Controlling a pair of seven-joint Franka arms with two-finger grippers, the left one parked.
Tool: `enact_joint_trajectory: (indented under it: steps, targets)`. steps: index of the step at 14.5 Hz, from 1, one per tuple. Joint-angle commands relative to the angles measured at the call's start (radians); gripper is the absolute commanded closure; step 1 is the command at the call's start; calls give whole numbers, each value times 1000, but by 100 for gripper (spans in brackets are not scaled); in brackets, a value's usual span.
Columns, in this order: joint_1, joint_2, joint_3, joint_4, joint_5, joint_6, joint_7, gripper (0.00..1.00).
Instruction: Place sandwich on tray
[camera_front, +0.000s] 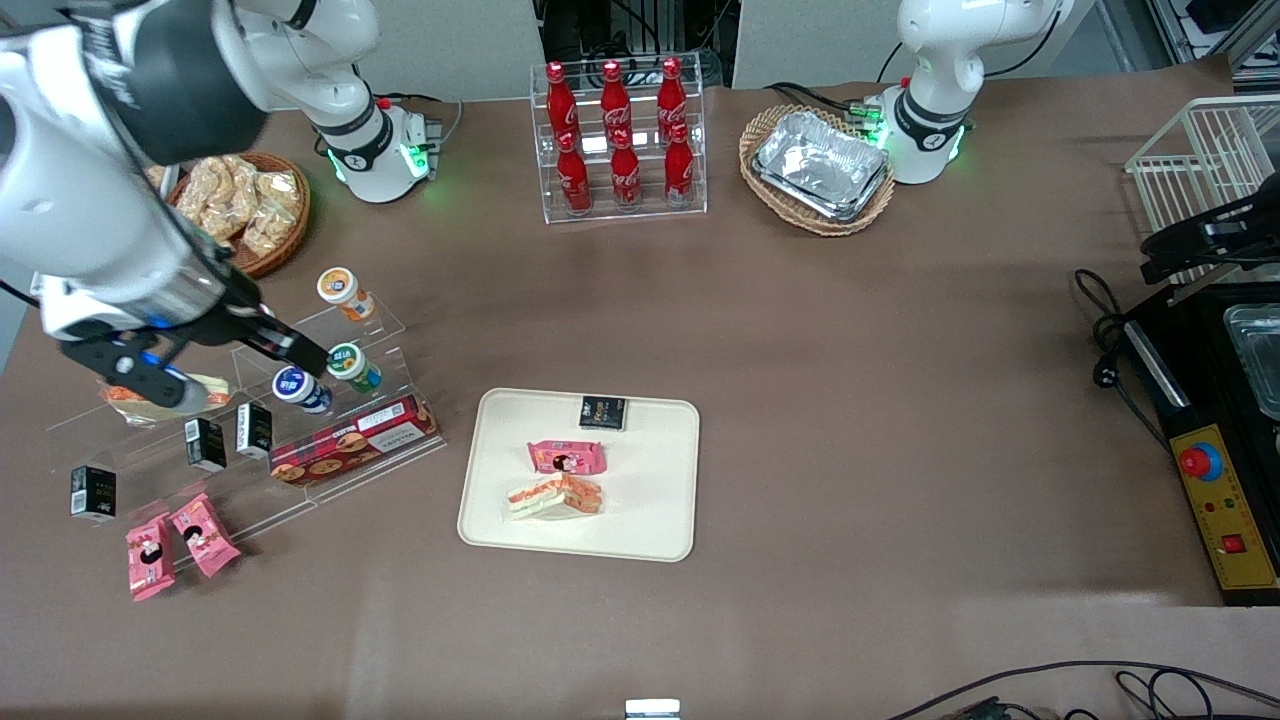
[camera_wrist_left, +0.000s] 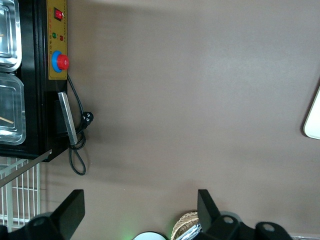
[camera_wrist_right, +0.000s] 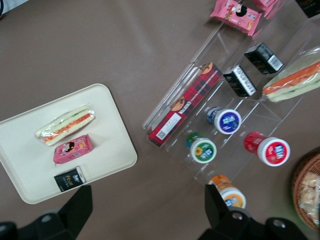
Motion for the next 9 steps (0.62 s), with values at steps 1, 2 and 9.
enact_joint_trajectory:
  steps: [1, 2, 9]
  targets:
    - [-180, -55, 126, -35, -21, -15, -111, 0]
    - [-196, -65, 126, -35, -21, -12, -155, 0]
    - [-196, -91, -36, -38, -12, 39, -375, 0]
